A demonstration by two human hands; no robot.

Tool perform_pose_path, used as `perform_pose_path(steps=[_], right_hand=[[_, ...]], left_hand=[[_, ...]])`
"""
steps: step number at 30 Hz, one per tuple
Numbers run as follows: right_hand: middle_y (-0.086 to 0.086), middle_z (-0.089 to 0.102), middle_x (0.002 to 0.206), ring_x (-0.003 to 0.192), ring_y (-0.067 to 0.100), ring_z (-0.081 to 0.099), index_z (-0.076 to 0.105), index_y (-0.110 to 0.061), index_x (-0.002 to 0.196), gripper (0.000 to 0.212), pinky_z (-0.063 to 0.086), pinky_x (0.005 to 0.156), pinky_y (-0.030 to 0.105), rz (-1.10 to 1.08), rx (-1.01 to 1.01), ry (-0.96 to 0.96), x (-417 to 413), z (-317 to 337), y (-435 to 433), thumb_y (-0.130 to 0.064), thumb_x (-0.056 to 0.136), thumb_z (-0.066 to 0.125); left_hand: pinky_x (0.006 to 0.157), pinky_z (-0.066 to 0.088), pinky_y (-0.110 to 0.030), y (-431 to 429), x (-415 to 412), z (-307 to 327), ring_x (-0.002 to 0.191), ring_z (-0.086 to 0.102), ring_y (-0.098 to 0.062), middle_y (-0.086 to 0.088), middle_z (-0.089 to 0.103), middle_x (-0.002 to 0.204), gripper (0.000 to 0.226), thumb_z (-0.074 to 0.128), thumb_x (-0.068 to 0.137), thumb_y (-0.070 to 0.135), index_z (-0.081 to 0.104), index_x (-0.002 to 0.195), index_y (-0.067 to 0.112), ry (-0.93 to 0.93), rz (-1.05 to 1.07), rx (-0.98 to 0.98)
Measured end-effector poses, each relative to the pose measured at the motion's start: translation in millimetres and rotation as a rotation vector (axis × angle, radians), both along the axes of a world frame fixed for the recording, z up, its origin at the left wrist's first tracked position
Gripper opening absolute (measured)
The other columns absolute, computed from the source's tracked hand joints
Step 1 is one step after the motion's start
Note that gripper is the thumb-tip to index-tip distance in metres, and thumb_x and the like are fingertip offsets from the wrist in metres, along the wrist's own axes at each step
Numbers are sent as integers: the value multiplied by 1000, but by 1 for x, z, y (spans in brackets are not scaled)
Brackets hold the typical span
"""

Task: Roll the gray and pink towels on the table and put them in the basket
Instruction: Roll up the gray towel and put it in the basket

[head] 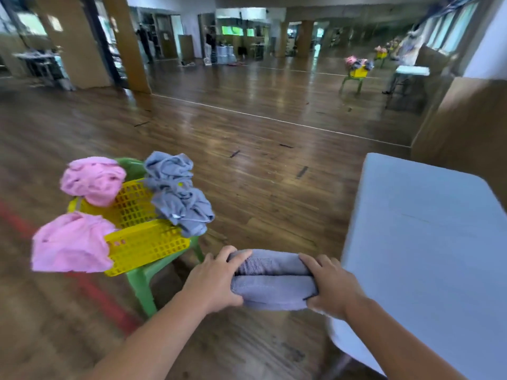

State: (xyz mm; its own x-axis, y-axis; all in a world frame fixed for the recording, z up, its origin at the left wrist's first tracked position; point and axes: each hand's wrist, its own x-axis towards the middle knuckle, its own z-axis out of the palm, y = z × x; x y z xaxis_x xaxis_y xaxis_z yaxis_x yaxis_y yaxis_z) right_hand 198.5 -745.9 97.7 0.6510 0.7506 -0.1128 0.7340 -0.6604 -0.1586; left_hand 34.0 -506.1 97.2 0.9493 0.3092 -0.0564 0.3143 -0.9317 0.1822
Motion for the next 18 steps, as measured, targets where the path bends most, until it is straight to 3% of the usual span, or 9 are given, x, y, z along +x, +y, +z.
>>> perform_pose_path(steps=[5,10,18], right_hand=[[-12,41,122,117,16,42,12,-47,148,105,54,83,35,153,-15,16,-38,2,122,-49,59,67],[-12,41,124,119,16,41,11,-47,150,102,52,86,34,329,-9,34,-61,2,226,-51,62,63],[-11,41,121,119,17,40,12,-47,150,100,52,81,35,469,9,44,-39,-5,365,-51,62,61]], left_hand=[[92,51,-43,92,-77,6,124,44,-24,16,22,148,108,66,58,66,12,150,51,-5,160,-10],[86,52,-43,159,-134,5,121,45,-25,15,21,149,108,65,58,67,10,150,53,4,320,-12],[80,50,-36,270,-136,3,114,45,-20,18,21,150,107,61,57,68,8,148,56,8,441,-11]])
